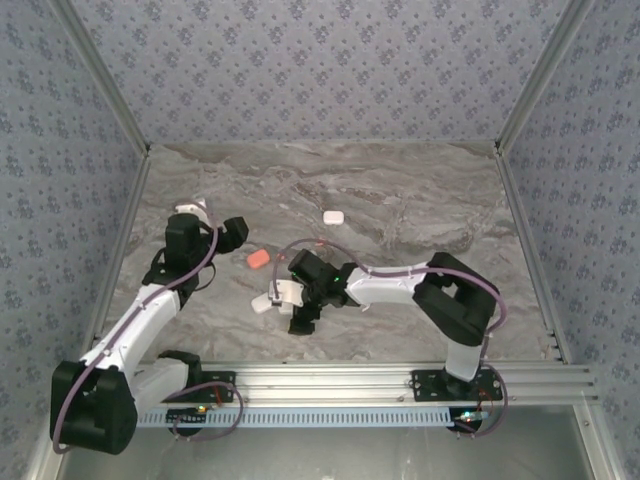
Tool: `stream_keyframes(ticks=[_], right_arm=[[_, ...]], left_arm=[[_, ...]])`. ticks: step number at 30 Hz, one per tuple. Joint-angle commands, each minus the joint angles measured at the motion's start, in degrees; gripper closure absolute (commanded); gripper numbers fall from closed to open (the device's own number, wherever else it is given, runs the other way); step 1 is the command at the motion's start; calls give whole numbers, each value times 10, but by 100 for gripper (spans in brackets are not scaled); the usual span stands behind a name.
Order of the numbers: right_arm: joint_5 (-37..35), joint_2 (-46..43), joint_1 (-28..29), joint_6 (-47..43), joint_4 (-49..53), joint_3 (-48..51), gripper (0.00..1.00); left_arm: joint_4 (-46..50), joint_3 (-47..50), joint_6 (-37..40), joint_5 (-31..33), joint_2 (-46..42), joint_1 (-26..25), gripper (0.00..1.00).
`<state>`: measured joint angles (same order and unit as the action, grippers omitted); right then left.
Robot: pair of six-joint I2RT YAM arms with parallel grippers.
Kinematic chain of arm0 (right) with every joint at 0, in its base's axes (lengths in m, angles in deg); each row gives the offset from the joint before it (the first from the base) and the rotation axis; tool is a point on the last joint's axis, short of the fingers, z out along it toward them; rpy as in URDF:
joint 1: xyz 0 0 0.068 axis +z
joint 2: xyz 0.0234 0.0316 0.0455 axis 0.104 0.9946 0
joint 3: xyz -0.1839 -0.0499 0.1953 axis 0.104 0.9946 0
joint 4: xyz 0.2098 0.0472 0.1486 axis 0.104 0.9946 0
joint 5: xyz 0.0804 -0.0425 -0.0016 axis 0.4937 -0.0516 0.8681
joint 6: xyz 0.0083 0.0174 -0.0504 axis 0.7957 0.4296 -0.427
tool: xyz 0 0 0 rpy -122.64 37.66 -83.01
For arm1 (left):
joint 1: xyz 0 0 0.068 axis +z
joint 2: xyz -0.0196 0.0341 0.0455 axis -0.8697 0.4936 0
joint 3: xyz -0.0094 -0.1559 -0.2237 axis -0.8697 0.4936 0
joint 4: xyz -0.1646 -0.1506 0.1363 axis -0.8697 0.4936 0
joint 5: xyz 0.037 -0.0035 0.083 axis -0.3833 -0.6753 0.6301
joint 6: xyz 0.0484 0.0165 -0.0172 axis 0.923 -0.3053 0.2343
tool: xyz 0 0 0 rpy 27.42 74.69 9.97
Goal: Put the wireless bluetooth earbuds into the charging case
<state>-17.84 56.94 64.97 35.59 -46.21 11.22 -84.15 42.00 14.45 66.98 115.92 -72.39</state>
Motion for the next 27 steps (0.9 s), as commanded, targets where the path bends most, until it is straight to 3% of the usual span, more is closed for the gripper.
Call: stream_keyframes(ticks=[1, 9, 18, 22, 27], right_arm=[[-31, 24, 1, -18, 17, -29, 7], [-26, 45, -9, -11, 48, -35, 22], [-15, 32, -26, -5, 81, -23, 49], [-22, 12, -31, -1, 83, -22, 62], [-27, -68, -49, 8, 48, 11, 66]], left_arm=[[19, 8, 0, 9, -20, 6, 18], [26, 11, 0, 10, -30, 7, 17], [25, 10, 4, 6, -30, 7, 16], [9, 9, 10, -28, -22, 7, 17], [-14, -4, 16, -96, -6, 6, 19]])
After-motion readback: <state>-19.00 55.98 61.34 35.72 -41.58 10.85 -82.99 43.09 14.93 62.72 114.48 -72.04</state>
